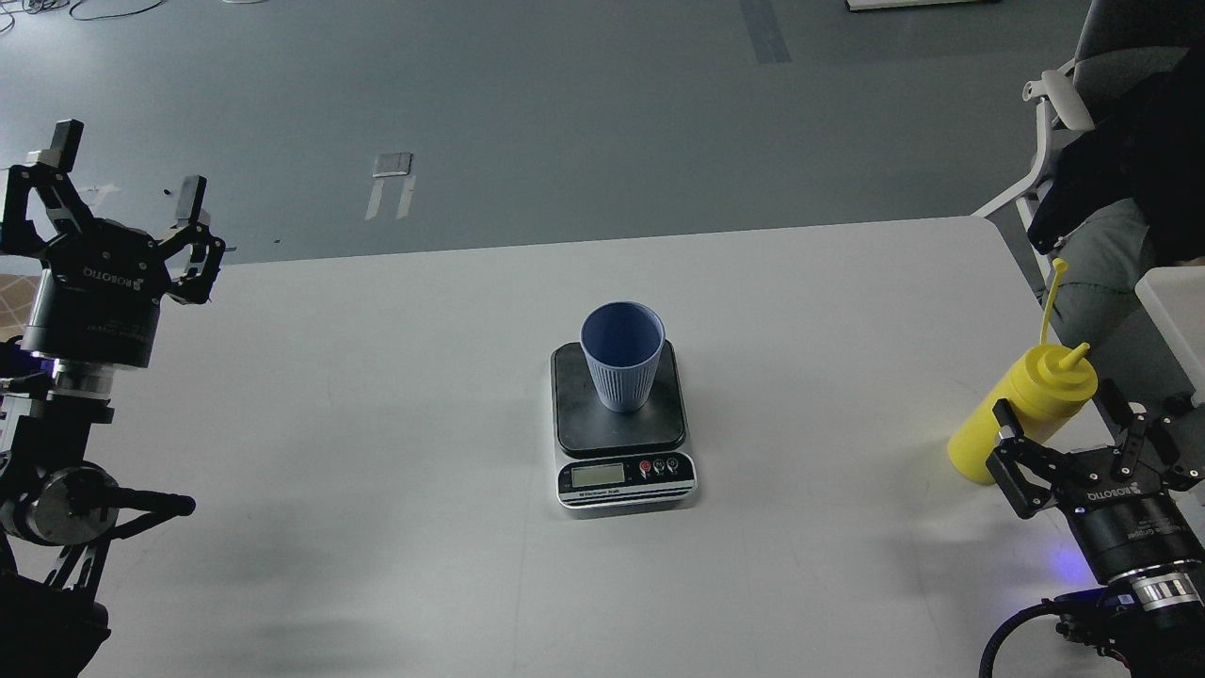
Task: Pour seasoning into cup on scale with both arms
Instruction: 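Lower the right gripper to the yellow bottle and close on it, then lift the yellow bottle and swing it over the blue cup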
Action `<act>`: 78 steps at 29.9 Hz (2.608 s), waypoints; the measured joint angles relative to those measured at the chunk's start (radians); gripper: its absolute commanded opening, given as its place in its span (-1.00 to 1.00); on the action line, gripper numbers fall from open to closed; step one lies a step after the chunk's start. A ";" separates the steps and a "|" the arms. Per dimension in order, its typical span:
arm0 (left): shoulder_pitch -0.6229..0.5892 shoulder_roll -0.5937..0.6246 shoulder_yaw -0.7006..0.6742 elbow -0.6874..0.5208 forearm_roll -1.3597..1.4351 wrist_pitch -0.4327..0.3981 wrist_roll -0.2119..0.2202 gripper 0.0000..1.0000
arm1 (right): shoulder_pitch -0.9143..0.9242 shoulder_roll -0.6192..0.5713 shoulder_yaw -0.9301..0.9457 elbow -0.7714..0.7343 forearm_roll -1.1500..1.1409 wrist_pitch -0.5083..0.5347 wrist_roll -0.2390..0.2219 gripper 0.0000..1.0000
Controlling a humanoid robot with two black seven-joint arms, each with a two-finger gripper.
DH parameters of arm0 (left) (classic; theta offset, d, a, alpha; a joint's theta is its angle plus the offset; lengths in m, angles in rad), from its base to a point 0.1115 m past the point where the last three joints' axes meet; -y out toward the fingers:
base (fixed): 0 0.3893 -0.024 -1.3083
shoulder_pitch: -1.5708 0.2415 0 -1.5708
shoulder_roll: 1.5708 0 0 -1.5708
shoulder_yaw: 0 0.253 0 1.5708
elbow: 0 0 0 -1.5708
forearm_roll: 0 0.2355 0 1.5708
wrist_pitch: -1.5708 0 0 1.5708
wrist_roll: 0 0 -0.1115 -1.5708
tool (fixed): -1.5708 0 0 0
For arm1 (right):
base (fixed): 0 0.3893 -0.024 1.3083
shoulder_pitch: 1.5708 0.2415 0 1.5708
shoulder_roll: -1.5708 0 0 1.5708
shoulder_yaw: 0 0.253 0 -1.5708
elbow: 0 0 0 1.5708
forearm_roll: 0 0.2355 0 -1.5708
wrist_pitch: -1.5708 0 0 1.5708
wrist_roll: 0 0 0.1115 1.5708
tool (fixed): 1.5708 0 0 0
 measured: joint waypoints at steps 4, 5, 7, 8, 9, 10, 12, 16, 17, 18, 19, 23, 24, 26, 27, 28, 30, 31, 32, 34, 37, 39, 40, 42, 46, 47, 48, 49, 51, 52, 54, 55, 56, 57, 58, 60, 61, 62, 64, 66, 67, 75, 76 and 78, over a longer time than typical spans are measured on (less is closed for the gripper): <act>0.000 0.000 0.000 -0.004 0.001 0.000 0.000 0.98 | 0.025 0.007 -0.001 -0.025 -0.028 0.000 0.000 1.00; 0.000 0.000 0.000 -0.004 0.001 0.000 0.000 0.98 | 0.029 0.009 -0.002 -0.028 -0.031 0.000 0.000 1.00; 0.000 -0.001 0.000 -0.005 0.001 0.000 0.000 0.98 | 0.035 0.014 -0.006 -0.037 -0.034 0.000 0.000 1.00; 0.000 -0.001 0.000 -0.006 0.001 0.000 0.000 0.98 | 0.039 0.015 -0.009 -0.044 -0.035 0.000 0.000 1.00; 0.001 -0.001 0.000 -0.008 0.001 0.000 0.000 0.98 | 0.045 0.017 -0.010 -0.051 -0.035 0.000 0.000 1.00; 0.001 -0.001 0.000 -0.010 0.001 0.000 0.000 0.98 | 0.055 0.018 -0.012 -0.060 -0.035 0.000 0.000 1.00; 0.002 -0.002 0.001 -0.015 0.001 0.000 0.000 0.98 | 0.065 0.019 -0.015 -0.074 -0.035 0.000 0.000 1.00; 0.010 -0.001 0.001 -0.028 0.001 0.000 0.000 0.98 | 0.080 0.019 -0.015 -0.087 -0.035 0.000 0.000 1.00; 0.013 -0.001 0.001 -0.031 0.001 0.000 0.000 0.98 | 0.083 0.019 -0.015 -0.088 -0.035 0.000 0.000 1.00; 0.016 -0.001 0.001 -0.032 0.001 0.000 0.000 0.98 | 0.085 0.019 -0.015 -0.089 -0.035 0.000 0.000 1.00; 0.019 -0.001 0.001 -0.033 0.001 0.000 0.000 0.98 | 0.086 0.019 -0.015 -0.089 -0.035 0.000 0.000 1.00; 0.026 0.001 0.000 -0.040 0.001 0.000 0.001 0.98 | 0.088 0.019 -0.009 -0.089 -0.030 0.000 0.000 1.00; 0.026 0.001 0.000 -0.043 0.001 0.000 0.002 0.98 | 0.088 0.019 -0.007 -0.089 -0.029 0.000 0.000 1.00; 0.026 0.001 0.000 -0.046 0.001 0.000 0.002 0.98 | 0.092 0.019 -0.006 -0.089 -0.028 0.000 0.000 1.00; 0.026 0.001 0.000 -0.046 0.001 0.000 0.003 0.98 | 0.097 0.019 -0.006 -0.089 -0.028 0.000 0.000 1.00; 0.026 0.001 0.001 -0.046 0.001 0.000 0.003 0.98 | 0.100 0.019 -0.006 -0.089 -0.028 0.000 0.000 1.00; 0.026 0.001 0.002 -0.047 0.001 0.000 0.003 0.98 | 0.104 0.019 -0.006 -0.090 -0.031 0.000 0.000 1.00; 0.026 0.001 0.002 -0.047 0.001 0.000 0.003 0.98 | 0.105 0.019 -0.007 -0.091 -0.032 0.000 0.000 1.00; 0.026 0.001 0.002 -0.047 0.001 0.000 0.003 0.98 | 0.106 0.019 -0.008 -0.092 -0.033 0.000 0.000 1.00; 0.027 0.001 0.003 -0.049 0.001 0.000 0.003 0.98 | 0.106 0.019 -0.010 -0.097 -0.034 0.000 0.000 1.00; 0.030 0.002 0.004 -0.060 0.002 0.000 0.003 0.98 | 0.108 0.019 -0.013 -0.106 -0.035 0.000 0.000 1.00; 0.035 0.004 0.004 -0.065 0.003 0.000 0.004 0.98 | 0.110 0.019 -0.015 -0.111 -0.036 0.000 0.000 0.96; 0.037 0.004 0.004 -0.067 0.003 0.000 0.004 0.98 | 0.112 0.019 -0.016 -0.112 -0.038 0.000 0.000 0.95; 0.040 0.005 0.004 -0.068 0.004 0.000 0.005 0.98 | 0.120 0.019 -0.017 -0.114 -0.051 0.000 0.000 0.83; 0.046 0.006 0.006 -0.068 0.004 0.000 0.005 0.98 | 0.131 0.019 -0.016 -0.114 -0.082 0.000 0.000 0.59; 0.049 0.006 0.006 -0.068 0.005 0.000 0.005 0.98 | 0.131 0.019 -0.016 -0.114 -0.086 0.000 0.000 0.43; 0.052 0.006 0.006 -0.068 0.005 0.000 0.006 0.98 | 0.132 0.019 -0.016 -0.114 -0.089 0.000 0.000 0.40; 0.053 0.007 0.006 -0.068 0.006 0.000 0.006 0.98 | 0.132 0.019 -0.016 -0.111 -0.094 0.000 0.000 0.30; 0.054 0.009 0.005 -0.068 0.007 0.000 0.006 0.98 | 0.130 0.019 -0.015 -0.104 -0.107 0.000 0.004 -0.42; 0.054 0.009 0.005 -0.068 0.007 0.000 0.006 0.98 | 0.128 0.019 -0.015 -0.102 -0.118 0.000 0.008 -0.75; 0.054 0.010 0.005 -0.068 0.008 0.000 0.006 0.98 | 0.125 0.019 -0.015 -0.103 -0.146 0.000 0.023 -0.91; 0.054 0.010 0.004 -0.068 0.008 0.000 0.007 0.98 | 0.124 0.020 -0.015 -0.105 -0.169 0.001 0.034 -0.98; 0.053 0.010 0.004 -0.068 0.008 0.000 0.007 0.98 | 0.123 0.020 -0.014 -0.106 -0.193 0.001 0.047 -1.00; 0.053 0.011 0.004 -0.068 0.008 0.000 0.008 0.98 | 0.122 0.020 -0.013 -0.107 -0.211 0.001 0.056 -1.00; 0.053 0.012 0.004 -0.068 0.008 0.000 0.008 0.98 | 0.121 0.020 -0.012 -0.107 -0.231 0.001 0.068 -1.00; 0.053 0.012 0.003 -0.068 0.008 0.000 0.008 0.98 | 0.117 0.020 -0.012 -0.107 -0.267 0.002 0.089 -1.00; 0.053 0.012 0.003 -0.068 0.008 0.000 0.008 0.98 | 0.114 0.020 -0.011 -0.107 -0.287 0.002 0.103 -1.00; 0.053 0.012 0.002 -0.068 0.009 0.000 0.008 0.98 | 0.111 0.020 -0.010 -0.107 -0.306 0.002 0.121 -1.00; 0.052 0.012 0.002 -0.068 0.009 0.000 0.008 0.98 | 0.108 0.019 -0.008 -0.107 -0.354 0.002 0.164 -1.00; 0.052 0.012 0.001 -0.068 0.009 0.000 0.008 0.98 | 0.107 0.019 -0.007 -0.107 -0.415 0.002 0.206 -1.00; 0.052 0.012 0.000 -0.068 0.009 0.000 0.008 0.98 | 0.105 0.019 -0.007 -0.107 -0.449 0.002 0.229 -1.00; 0.047 0.008 -0.024 -0.067 0.004 0.000 0.009 0.98 | 0.113 0.019 0.004 -0.081 -0.637 0.002 0.278 -1.00; 0.046 0.006 -0.027 -0.065 0.002 0.000 0.010 0.98 | 0.125 0.020 0.007 -0.071 -0.666 -0.003 0.278 -1.00; 0.044 0.002 -0.034 -0.063 0.000 0.000 0.011 0.98 | 0.166 0.019 0.009 -0.052 -0.729 -0.008 0.277 -1.00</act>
